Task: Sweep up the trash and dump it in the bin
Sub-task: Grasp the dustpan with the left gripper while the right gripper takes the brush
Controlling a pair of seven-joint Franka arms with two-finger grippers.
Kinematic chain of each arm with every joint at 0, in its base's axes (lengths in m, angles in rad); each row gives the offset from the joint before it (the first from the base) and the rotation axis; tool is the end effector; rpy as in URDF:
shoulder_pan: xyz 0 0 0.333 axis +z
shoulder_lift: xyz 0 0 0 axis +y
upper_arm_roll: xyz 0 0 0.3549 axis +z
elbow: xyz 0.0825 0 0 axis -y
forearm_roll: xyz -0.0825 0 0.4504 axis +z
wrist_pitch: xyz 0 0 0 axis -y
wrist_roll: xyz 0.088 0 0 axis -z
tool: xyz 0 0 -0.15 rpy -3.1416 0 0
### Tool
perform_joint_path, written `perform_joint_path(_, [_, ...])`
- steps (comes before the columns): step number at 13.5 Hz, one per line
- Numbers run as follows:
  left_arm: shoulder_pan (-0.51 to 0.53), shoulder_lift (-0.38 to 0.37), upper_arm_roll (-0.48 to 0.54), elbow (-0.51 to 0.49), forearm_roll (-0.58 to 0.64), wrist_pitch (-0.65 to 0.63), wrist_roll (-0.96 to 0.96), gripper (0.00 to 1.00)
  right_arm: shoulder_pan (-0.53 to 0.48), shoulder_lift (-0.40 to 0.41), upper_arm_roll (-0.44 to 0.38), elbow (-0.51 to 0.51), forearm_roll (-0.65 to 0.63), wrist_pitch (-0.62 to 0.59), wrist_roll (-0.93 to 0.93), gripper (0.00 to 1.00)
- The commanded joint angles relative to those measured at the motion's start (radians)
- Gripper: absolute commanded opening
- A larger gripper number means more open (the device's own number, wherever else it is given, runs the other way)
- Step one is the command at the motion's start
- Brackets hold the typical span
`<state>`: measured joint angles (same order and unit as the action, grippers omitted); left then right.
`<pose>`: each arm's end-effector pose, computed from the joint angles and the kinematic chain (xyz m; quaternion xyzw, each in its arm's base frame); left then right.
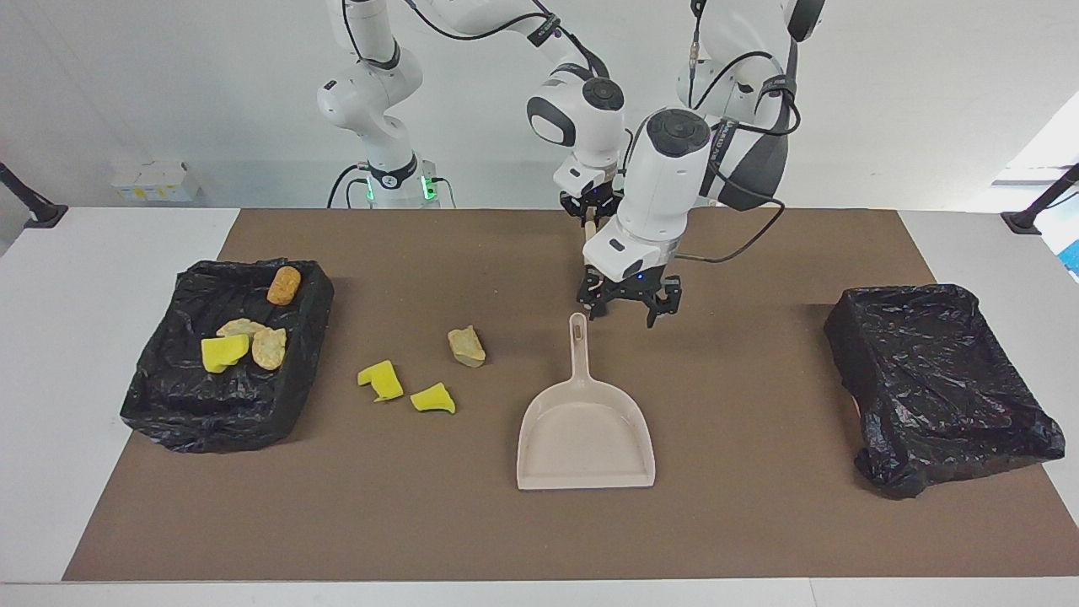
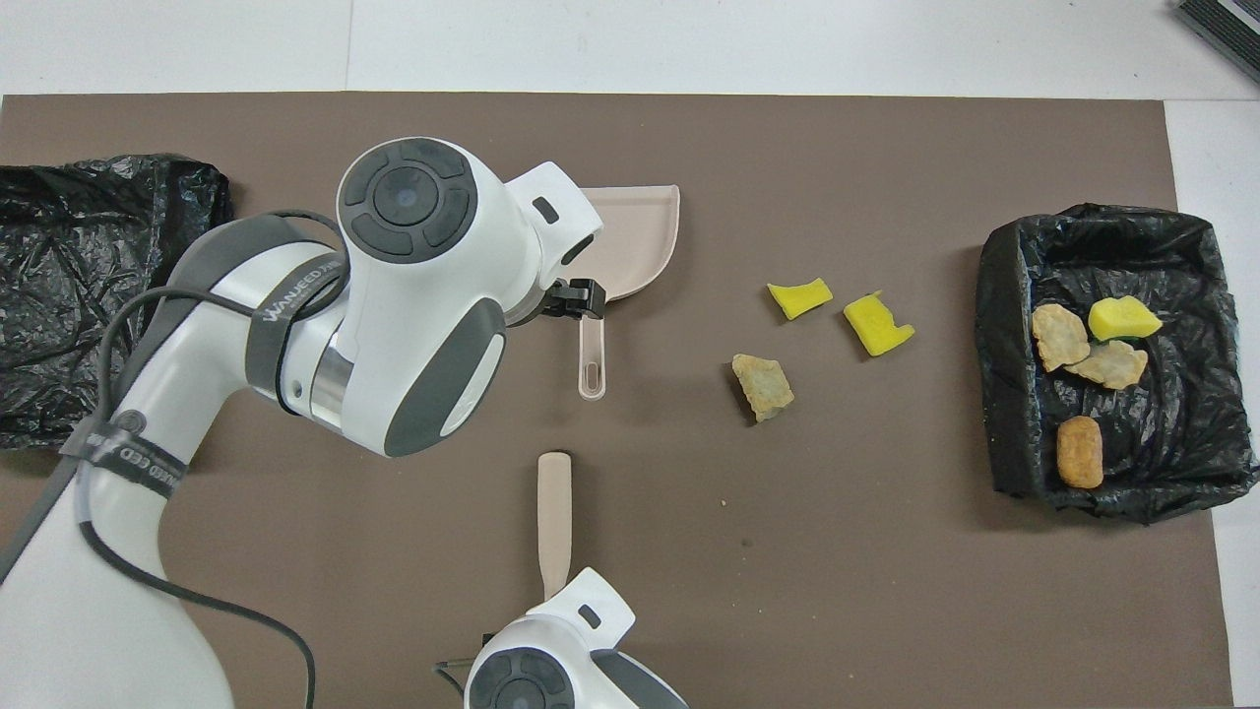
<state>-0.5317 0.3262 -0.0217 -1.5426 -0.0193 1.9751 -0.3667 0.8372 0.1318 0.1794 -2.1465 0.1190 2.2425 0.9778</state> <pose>0.6379 -0.3945 0.4496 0.9945 -0.0890 0.0421 0.0348 0.3133 0.5203 0.2927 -0.9980 0.0190 0.0578 0.0168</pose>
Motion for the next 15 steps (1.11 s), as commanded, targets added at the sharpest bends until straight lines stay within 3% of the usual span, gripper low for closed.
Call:
perform_joint_path(1, [-0.025, 0.019, 0.016, -0.040, 0.019, 0.082, -0.050, 1.00, -0.023, 0.015, -0.003, 0.016, 0.024, 0.008, -0.019, 0.00])
perform_joint_path(3, [-0.030, 0.033, 0.016, -0.048, 0.019, 0.119, -0.067, 1.00, -0.050, -0.006, -0.003, 0.016, 0.024, -0.015, -0.013, 0.00])
perform_joint_path(8, [-0.045, 0.054, 0.014, -0.085, 0.015, 0.168, -0.078, 1.00, -0.164, -0.125, -0.005, 0.013, 0.025, -0.257, 0.015, 0.00])
perform_joint_path(12, [-0.065, 0.068, 0.014, -0.126, 0.013, 0.214, -0.081, 1.00, -0.311, -0.192, -0.009, 0.016, 0.012, -0.385, -0.083, 0.00])
perform_joint_path(15, [-0.079, 0.103, 0.013, -0.126, 0.013, 0.232, -0.087, 1.00, -0.450, -0.181, -0.009, 0.065, -0.040, -0.457, -0.169, 0.00])
